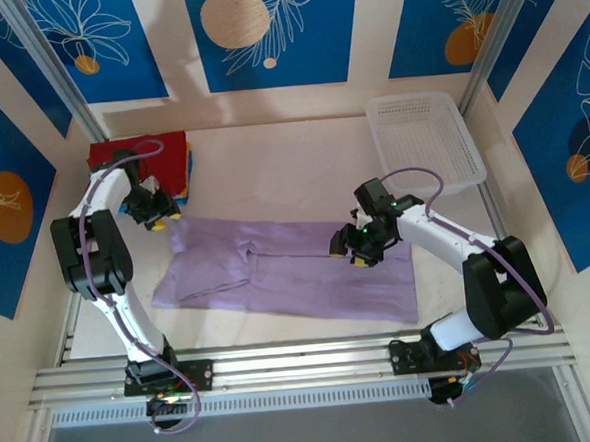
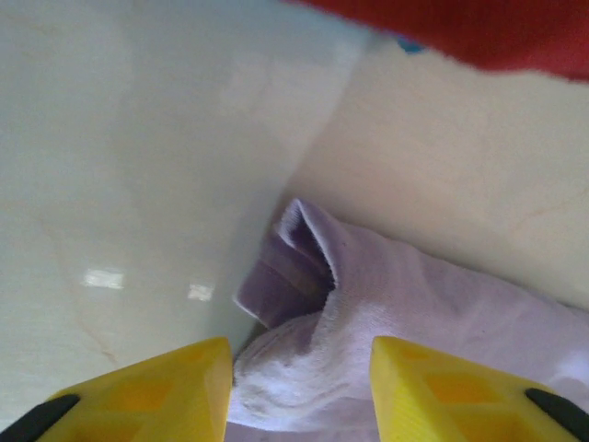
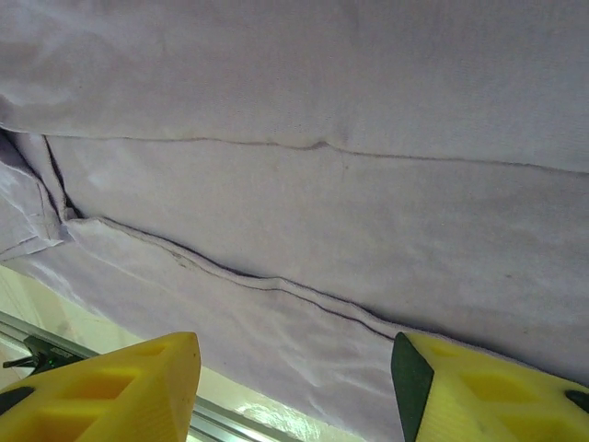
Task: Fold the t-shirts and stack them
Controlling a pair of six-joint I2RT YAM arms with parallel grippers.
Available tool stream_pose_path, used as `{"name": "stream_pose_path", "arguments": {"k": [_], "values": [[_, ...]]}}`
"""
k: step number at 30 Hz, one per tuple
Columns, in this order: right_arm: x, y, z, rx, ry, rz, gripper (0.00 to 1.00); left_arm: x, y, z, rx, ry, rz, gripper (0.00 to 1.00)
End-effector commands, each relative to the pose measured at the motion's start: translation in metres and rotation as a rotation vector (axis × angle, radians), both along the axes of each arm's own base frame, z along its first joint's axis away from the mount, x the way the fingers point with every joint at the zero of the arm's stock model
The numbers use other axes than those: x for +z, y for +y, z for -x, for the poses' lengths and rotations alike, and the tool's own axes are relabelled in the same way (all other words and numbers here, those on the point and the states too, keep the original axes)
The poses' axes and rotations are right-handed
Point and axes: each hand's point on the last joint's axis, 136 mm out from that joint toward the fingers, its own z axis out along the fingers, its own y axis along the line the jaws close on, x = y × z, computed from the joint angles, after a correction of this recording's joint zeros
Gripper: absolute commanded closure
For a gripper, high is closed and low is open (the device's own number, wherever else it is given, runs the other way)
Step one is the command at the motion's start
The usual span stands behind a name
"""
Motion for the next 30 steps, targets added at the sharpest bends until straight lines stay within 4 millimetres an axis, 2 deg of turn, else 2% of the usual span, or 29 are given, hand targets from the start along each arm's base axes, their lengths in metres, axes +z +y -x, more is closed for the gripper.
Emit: {"name": "stream_pose_path", "arguments": {"k": [1, 4, 8, 10, 15, 20, 24, 30], "values": [[0.01, -0.001, 0.0, 0.005, -0.016, -0.021, 0.41, 0.049, 0.014, -0.005, 0.022, -0.118, -0.094, 0.53], [0.007, 0.0, -0.004, 0.005, -0.011, -0.026, 0.41, 0.064, -0.009, 0.004, -0.014, -0.132, -0.056, 0.52], [0.003, 0.005, -0.014, 0.015, -0.007, -0.026, 0.41, 0.058, -0.053, 0.02, -0.078, -0.126, -0.006, 0.51], [0.001, 0.007, -0.022, 0.021, -0.012, -0.02, 0.41, 0.046, -0.081, 0.028, -0.104, -0.137, 0.029, 0.5], [-0.007, 0.009, -0.039, 0.031, -0.011, 0.001, 0.41, 0.001, -0.116, 0.047, -0.112, -0.063, 0.047, 0.49], [-0.019, 0.003, -0.051, 0.029, -0.007, 0.041, 0.41, -0.031, -0.126, 0.056, -0.099, -0.019, 0.036, 0.49], [-0.03, -0.011, -0.058, -0.017, 0.024, 0.057, 0.42, -0.051, -0.129, 0.058, -0.109, 0.034, 0.023, 0.48], [-0.022, -0.029, -0.052, -0.07, 0.042, 0.035, 0.42, -0.078, -0.142, 0.048, -0.149, 0.103, 0.039, 0.48]]}}
